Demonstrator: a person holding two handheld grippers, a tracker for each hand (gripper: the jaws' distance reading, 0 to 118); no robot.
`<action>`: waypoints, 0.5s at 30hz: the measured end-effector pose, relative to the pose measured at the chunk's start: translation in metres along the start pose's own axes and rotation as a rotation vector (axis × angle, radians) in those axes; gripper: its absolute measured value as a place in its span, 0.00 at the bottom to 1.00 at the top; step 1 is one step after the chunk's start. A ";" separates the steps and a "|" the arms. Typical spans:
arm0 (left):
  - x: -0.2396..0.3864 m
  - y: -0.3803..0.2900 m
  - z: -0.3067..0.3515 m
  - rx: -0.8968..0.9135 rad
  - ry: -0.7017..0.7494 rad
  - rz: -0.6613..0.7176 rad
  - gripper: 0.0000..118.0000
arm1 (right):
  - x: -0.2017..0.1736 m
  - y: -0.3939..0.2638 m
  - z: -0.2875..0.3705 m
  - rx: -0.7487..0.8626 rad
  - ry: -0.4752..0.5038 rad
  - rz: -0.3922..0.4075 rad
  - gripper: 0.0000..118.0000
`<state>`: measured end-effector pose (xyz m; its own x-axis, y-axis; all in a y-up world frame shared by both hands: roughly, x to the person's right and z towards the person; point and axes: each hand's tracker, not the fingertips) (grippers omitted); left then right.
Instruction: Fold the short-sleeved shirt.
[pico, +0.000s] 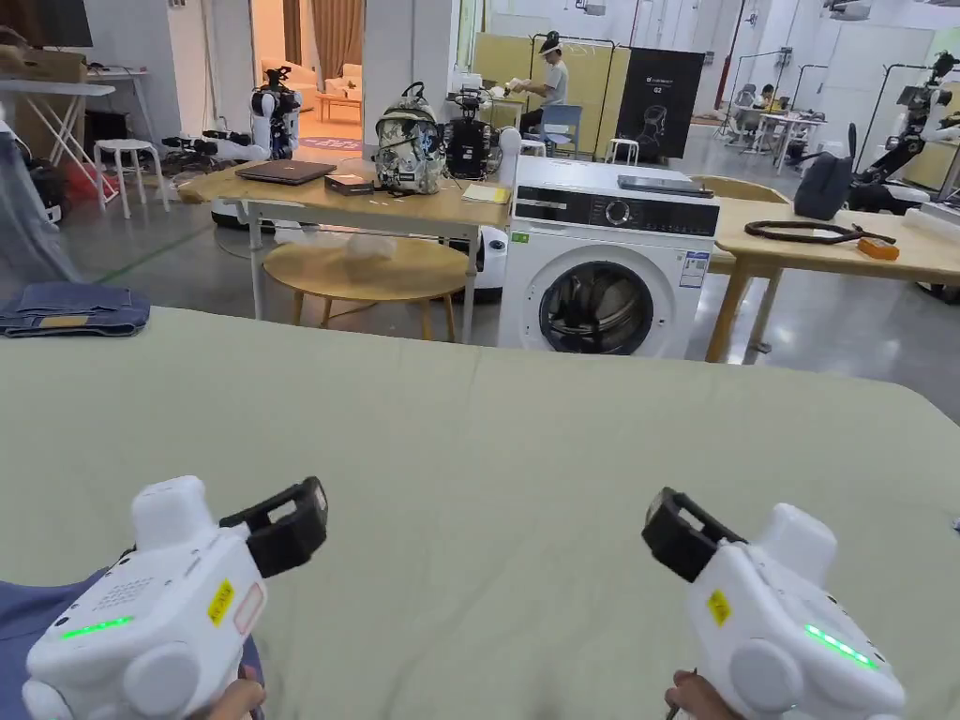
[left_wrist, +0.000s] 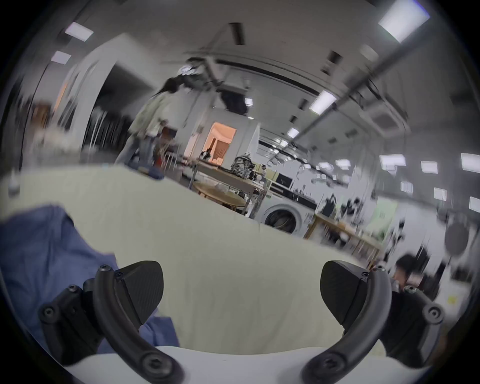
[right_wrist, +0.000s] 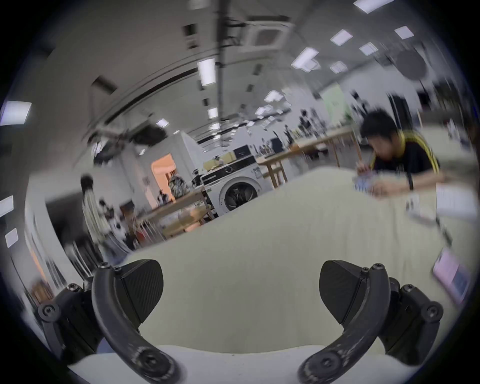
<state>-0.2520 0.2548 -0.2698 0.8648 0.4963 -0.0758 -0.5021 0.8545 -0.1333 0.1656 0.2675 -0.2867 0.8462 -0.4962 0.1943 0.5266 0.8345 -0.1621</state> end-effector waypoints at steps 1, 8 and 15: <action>-0.003 0.001 0.001 0.006 0.005 0.043 1.00 | 0.005 0.003 -0.001 -0.001 -0.005 -0.051 1.00; 0.058 -0.016 -0.008 0.011 0.200 -1.005 0.99 | -0.052 -0.017 -0.003 0.150 -0.010 0.965 1.00; 0.062 -0.046 -0.014 0.100 0.256 -1.737 0.99 | -0.058 -0.065 0.001 0.502 -0.017 1.902 1.00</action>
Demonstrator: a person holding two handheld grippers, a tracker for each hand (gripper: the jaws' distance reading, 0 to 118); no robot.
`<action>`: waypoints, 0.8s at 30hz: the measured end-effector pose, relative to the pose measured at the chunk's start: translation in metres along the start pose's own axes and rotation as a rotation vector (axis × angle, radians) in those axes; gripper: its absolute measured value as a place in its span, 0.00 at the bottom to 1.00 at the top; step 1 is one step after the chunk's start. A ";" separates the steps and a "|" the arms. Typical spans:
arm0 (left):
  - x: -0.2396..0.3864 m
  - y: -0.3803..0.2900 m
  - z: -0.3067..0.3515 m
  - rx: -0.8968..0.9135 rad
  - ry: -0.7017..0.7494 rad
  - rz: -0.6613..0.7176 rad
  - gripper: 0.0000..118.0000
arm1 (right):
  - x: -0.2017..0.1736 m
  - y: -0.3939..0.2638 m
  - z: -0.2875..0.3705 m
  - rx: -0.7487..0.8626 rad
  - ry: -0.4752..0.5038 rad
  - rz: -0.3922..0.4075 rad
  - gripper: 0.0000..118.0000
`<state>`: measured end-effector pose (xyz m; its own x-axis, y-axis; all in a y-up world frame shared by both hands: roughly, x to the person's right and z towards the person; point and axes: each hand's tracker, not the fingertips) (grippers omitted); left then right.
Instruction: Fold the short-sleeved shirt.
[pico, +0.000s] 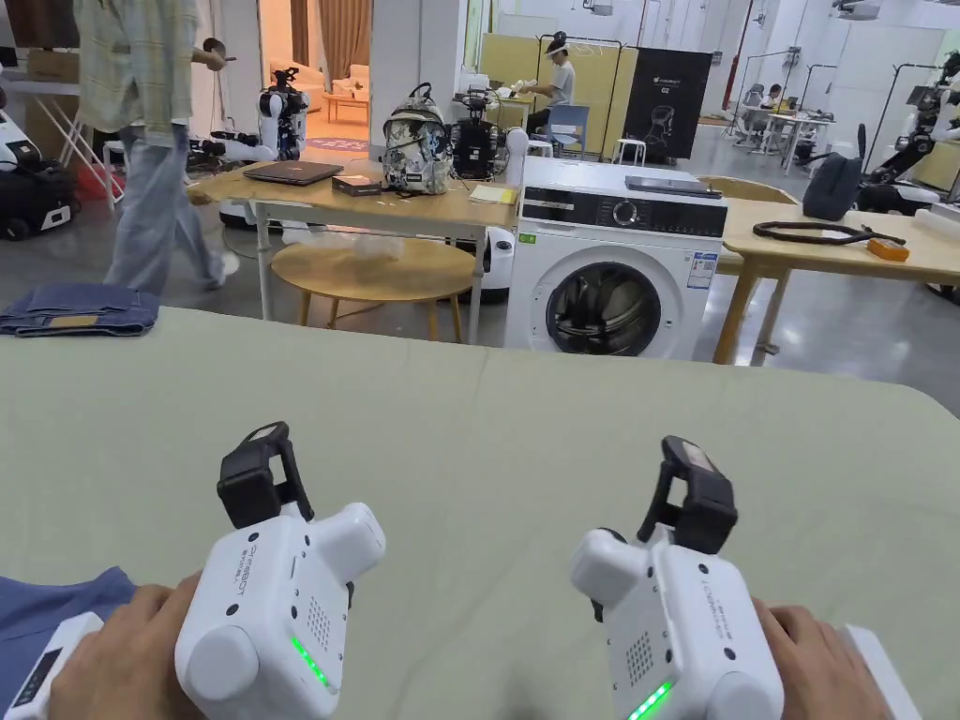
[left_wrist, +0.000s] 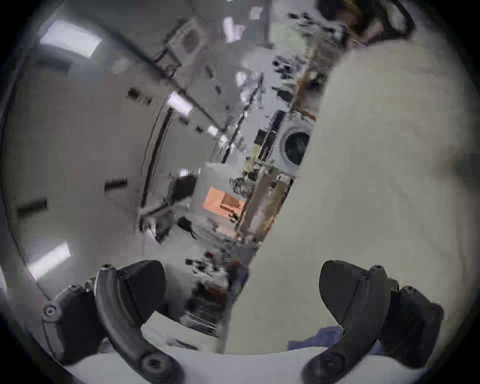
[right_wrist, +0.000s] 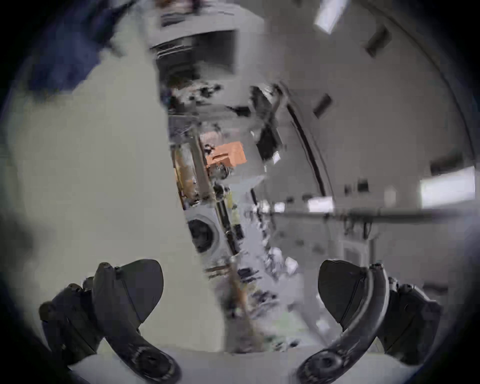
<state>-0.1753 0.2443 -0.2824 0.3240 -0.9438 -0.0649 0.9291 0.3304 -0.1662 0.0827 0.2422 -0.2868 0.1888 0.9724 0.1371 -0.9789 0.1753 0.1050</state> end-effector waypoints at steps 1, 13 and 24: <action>0.000 0.000 0.001 0.006 0.001 -0.011 0.99 | -0.008 -0.008 -0.003 0.018 -0.008 0.043 1.00; -0.037 -0.042 -0.003 -0.072 -0.151 1.162 0.99 | 0.037 -0.040 -0.012 -0.361 0.053 -1.245 1.00; -0.040 -0.040 0.004 -0.007 -0.100 1.230 0.99 | 0.033 -0.048 -0.001 -0.372 0.038 -1.356 1.00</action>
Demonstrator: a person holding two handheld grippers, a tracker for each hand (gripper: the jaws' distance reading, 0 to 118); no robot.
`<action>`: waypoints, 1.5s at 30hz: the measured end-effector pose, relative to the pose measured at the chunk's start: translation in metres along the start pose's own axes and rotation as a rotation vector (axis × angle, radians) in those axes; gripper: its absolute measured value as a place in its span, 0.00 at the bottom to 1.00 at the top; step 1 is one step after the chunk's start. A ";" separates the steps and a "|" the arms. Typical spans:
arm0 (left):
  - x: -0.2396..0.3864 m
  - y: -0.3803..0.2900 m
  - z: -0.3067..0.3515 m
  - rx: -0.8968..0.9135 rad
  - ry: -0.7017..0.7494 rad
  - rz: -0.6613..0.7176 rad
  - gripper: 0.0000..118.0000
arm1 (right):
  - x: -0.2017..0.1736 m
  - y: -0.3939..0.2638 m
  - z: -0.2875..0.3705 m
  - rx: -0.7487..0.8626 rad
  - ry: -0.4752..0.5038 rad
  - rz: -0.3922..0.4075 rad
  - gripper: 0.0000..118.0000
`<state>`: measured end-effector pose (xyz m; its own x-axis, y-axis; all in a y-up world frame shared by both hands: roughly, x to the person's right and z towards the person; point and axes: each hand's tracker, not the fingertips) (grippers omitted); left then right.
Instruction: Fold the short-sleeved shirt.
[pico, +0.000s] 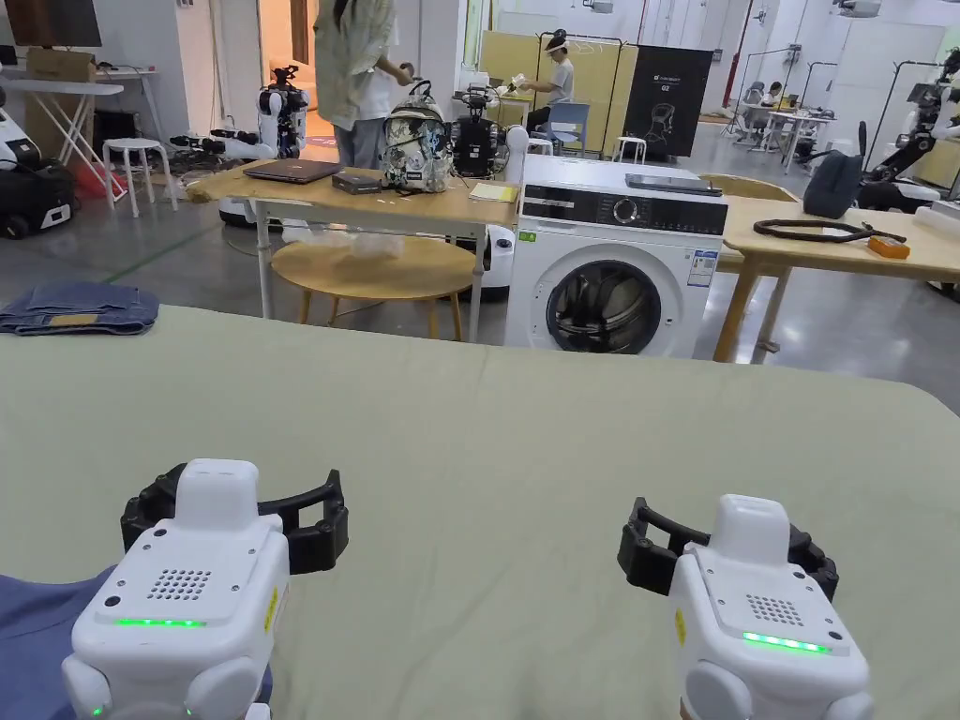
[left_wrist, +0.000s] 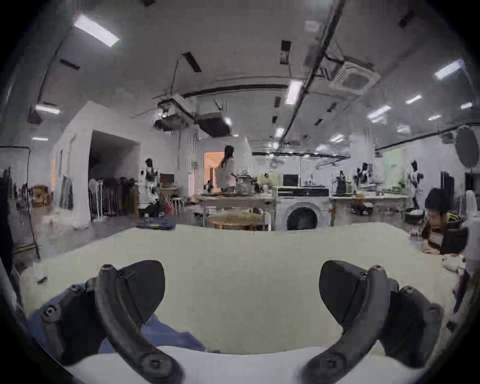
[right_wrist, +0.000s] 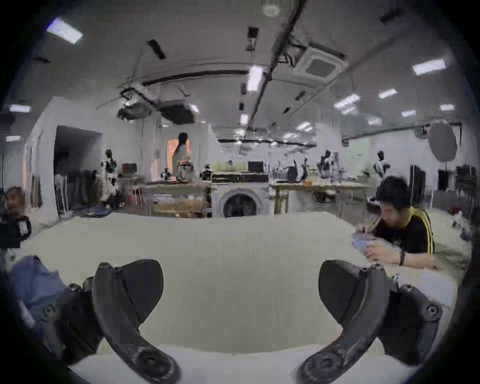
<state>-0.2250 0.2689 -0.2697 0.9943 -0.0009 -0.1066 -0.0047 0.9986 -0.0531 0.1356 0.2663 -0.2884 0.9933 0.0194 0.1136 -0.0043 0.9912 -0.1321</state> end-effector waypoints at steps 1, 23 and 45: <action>0.002 0.000 0.000 0.009 0.005 -0.015 0.99 | -0.003 0.001 0.001 0.010 0.000 0.011 1.00; 0.012 0.003 0.004 -0.031 0.014 -0.028 0.12 | -0.016 0.007 0.005 -0.011 -0.012 0.014 0.92; 0.016 0.009 0.003 -0.068 -0.021 -0.003 0.00 | -0.007 0.008 0.015 0.014 -0.050 0.011 0.00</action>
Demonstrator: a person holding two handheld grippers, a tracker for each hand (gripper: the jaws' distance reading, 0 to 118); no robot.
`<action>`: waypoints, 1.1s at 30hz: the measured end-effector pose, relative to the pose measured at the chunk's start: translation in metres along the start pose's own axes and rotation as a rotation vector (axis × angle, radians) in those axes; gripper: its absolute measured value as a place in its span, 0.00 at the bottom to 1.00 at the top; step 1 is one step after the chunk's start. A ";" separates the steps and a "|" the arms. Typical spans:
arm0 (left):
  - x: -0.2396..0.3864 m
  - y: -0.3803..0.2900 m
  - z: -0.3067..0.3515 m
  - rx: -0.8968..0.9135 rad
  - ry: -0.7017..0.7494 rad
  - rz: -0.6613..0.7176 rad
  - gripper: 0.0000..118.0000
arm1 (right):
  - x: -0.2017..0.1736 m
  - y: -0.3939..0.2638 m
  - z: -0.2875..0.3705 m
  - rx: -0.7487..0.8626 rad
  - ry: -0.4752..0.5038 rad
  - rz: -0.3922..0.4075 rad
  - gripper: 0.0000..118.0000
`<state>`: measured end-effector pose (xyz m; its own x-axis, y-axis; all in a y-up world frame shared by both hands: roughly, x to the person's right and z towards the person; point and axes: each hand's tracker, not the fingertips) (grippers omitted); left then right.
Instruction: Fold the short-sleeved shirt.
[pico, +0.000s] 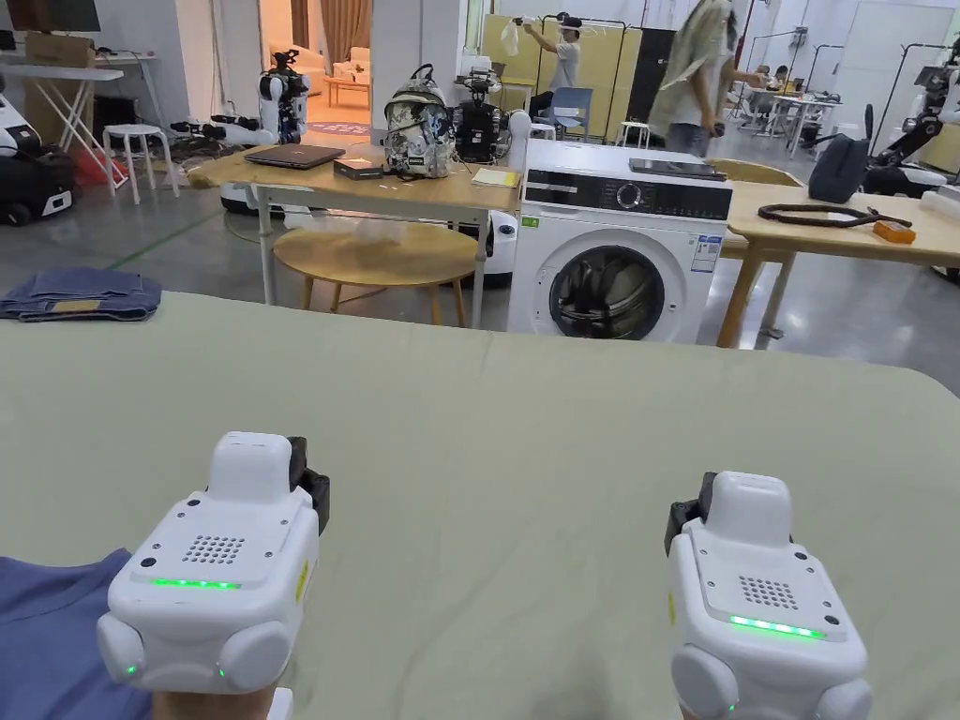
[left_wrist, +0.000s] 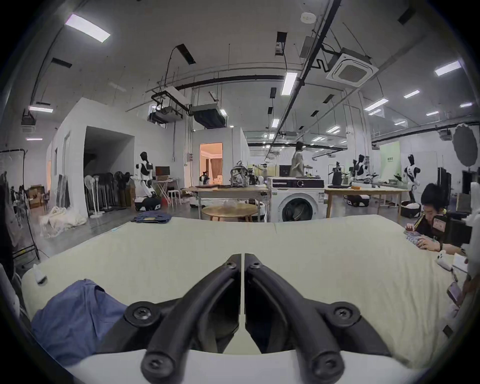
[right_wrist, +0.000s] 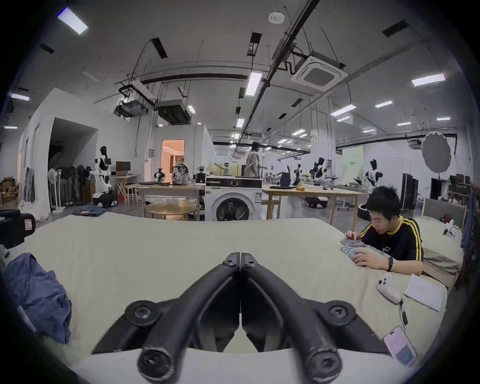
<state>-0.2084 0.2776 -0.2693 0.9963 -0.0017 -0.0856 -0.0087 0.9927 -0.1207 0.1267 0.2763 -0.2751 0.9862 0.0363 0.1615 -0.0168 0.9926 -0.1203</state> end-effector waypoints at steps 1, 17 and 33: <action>-0.001 0.000 0.000 -0.003 0.005 -0.004 0.00 | 0.000 0.000 0.001 0.004 0.003 -0.003 0.00; -0.110 0.012 0.054 -0.018 0.292 -0.023 0.00 | -0.123 0.014 0.005 0.030 0.265 0.043 0.00; -0.261 -0.027 0.072 -0.451 0.357 0.141 0.00 | -0.234 -0.001 0.022 -0.019 0.513 0.104 0.00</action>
<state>-0.4617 0.2597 -0.1722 0.8933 0.0085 -0.4493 -0.2524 0.8367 -0.4860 -0.1081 0.2696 -0.2913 0.9334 0.0686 -0.3521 -0.1209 0.9843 -0.1286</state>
